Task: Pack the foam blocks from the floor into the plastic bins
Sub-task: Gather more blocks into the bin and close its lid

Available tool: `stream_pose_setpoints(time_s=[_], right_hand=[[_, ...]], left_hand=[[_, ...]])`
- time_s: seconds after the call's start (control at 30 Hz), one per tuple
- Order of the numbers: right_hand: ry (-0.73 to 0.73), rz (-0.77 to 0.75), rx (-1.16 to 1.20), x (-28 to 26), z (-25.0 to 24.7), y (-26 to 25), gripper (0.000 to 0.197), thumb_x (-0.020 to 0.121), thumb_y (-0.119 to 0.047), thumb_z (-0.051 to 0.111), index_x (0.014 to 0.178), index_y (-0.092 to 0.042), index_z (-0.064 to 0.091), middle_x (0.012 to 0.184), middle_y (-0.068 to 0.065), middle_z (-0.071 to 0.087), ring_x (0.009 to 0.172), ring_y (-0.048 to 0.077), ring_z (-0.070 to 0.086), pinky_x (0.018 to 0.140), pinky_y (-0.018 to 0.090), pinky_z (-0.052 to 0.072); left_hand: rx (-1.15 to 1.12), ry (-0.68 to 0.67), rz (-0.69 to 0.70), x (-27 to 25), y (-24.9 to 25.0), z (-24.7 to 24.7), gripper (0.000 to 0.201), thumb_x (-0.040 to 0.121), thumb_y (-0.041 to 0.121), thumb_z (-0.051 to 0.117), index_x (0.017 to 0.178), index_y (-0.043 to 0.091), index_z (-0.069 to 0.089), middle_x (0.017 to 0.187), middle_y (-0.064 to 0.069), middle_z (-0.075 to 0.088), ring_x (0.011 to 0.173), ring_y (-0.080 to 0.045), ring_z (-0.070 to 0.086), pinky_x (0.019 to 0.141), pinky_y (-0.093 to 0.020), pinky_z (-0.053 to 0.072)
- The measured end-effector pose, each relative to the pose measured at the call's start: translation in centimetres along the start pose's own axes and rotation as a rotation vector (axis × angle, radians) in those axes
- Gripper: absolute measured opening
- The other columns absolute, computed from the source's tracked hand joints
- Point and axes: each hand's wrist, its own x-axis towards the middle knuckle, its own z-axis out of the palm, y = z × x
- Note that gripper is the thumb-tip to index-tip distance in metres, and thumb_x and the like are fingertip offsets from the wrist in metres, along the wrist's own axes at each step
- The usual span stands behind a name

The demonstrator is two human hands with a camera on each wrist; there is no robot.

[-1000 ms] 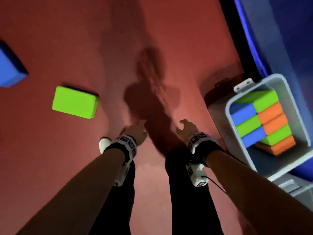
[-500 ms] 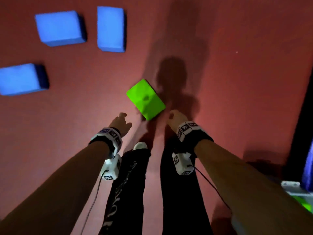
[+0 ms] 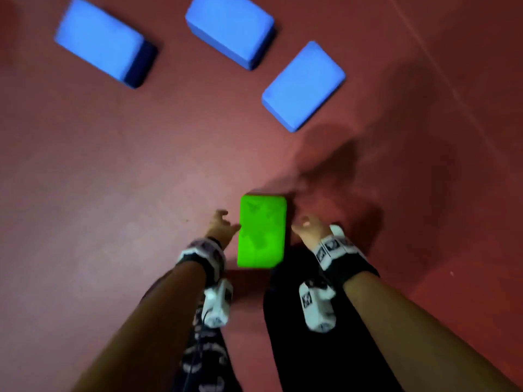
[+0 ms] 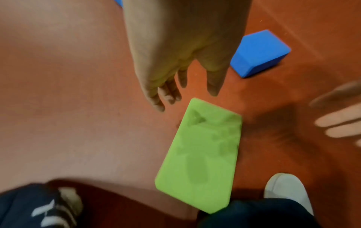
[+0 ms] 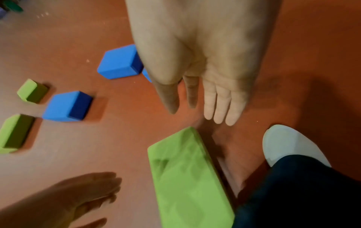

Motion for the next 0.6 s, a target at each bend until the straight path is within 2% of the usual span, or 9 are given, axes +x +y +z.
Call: stream_pose_setpoints(time_s=[0.07,0.2,0.23,0.27,0.3,0.37,0.5,0.53,0.6], right_hand=[[-0.054,-0.001,-0.035,4.8,-0.4,1.0,0.032,0.089,-0.011,0.061,0.118,0.003,0.059,0.121,0.021,0.061,0.114,0.034,0.057,0.097,0.038,0.041],[-0.190,0.013,-0.099,12.6,0.8,5.4,0.012,0.083,-0.010,0.066,0.090,-0.019,0.062,0.118,0.019,0.064,0.114,0.034,0.058,0.101,0.041,0.042],[-0.184,0.018,-0.104,13.8,1.1,6.0,0.014,0.083,-0.012,0.067,0.096,-0.014,0.064,0.116,0.019,0.064,0.113,0.034,0.058,0.100,0.041,0.042],[-0.168,0.013,-0.120,14.9,1.5,6.4,0.026,0.084,-0.012,0.066,0.109,-0.006,0.063,0.119,0.020,0.061,0.115,0.034,0.056,0.101,0.039,0.041],[-0.173,0.012,-0.129,15.7,2.1,6.9,0.039,0.086,-0.011,0.064,0.122,0.001,0.056,0.124,0.020,0.058,0.118,0.034,0.053,0.102,0.038,0.039],[-0.236,0.008,-0.126,17.3,3.5,7.8,0.056,0.087,-0.005,0.062,0.138,0.003,0.041,0.135,0.021,0.050,0.125,0.034,0.048,0.107,0.038,0.036],[-0.373,0.018,-0.148,19.2,5.2,8.2,0.062,0.091,0.005,0.050,0.146,0.000,0.023,0.143,0.024,0.040,0.131,0.033,0.042,0.109,0.037,0.034],[-0.409,0.008,-0.166,19.6,5.4,8.2,0.059,0.091,0.006,0.046,0.146,0.001,0.024,0.143,0.023,0.040,0.131,0.033,0.042,0.107,0.034,0.036],[-0.465,0.001,-0.210,20.1,5.2,7.8,0.050,0.093,0.004,0.043,0.143,-0.002,0.033,0.140,0.019,0.046,0.129,0.031,0.045,0.092,0.024,0.040]], left_hand=[[0.028,0.065,-0.053,3.0,-2.4,2.9,0.063,0.079,0.011,0.075,0.133,-0.001,0.043,0.119,-0.024,0.055,0.110,-0.033,0.056,0.095,-0.040,0.044],[0.039,0.157,-0.191,5.7,-7.7,8.8,0.079,0.077,0.029,0.078,0.140,0.004,0.037,0.135,-0.022,0.046,0.127,-0.034,0.044,0.105,-0.039,0.035],[0.032,0.169,-0.191,6.0,-7.9,9.7,0.081,0.076,0.031,0.078,0.140,0.003,0.036,0.135,-0.022,0.046,0.128,-0.035,0.042,0.105,-0.038,0.032],[0.016,0.181,-0.175,6.3,-7.7,10.5,0.082,0.075,0.031,0.079,0.139,0.002,0.036,0.134,-0.022,0.046,0.128,-0.036,0.041,0.104,-0.038,0.031],[0.001,0.196,-0.162,6.7,-7.7,11.5,0.081,0.074,0.030,0.080,0.138,0.002,0.038,0.132,-0.022,0.047,0.127,-0.037,0.041,0.104,-0.038,0.030],[0.025,0.251,-0.169,7.4,-8.0,13.4,0.081,0.070,0.033,0.081,0.135,0.004,0.041,0.129,-0.021,0.047,0.123,-0.038,0.042,0.103,-0.039,0.029],[0.156,0.314,-0.228,8.6,-7.8,14.2,0.089,0.067,0.051,0.078,0.136,0.013,0.037,0.132,-0.014,0.044,0.126,-0.035,0.038,0.102,-0.044,0.032],[0.175,0.283,-0.243,8.9,-7.7,14.2,0.087,0.067,0.054,0.077,0.135,0.015,0.039,0.132,-0.013,0.043,0.126,-0.034,0.038,0.101,-0.045,0.034],[0.136,0.221,-0.242,9.4,-7.7,14.3,0.081,0.067,0.053,0.078,0.127,0.012,0.044,0.128,-0.014,0.043,0.123,-0.034,0.039,0.099,-0.044,0.036]])
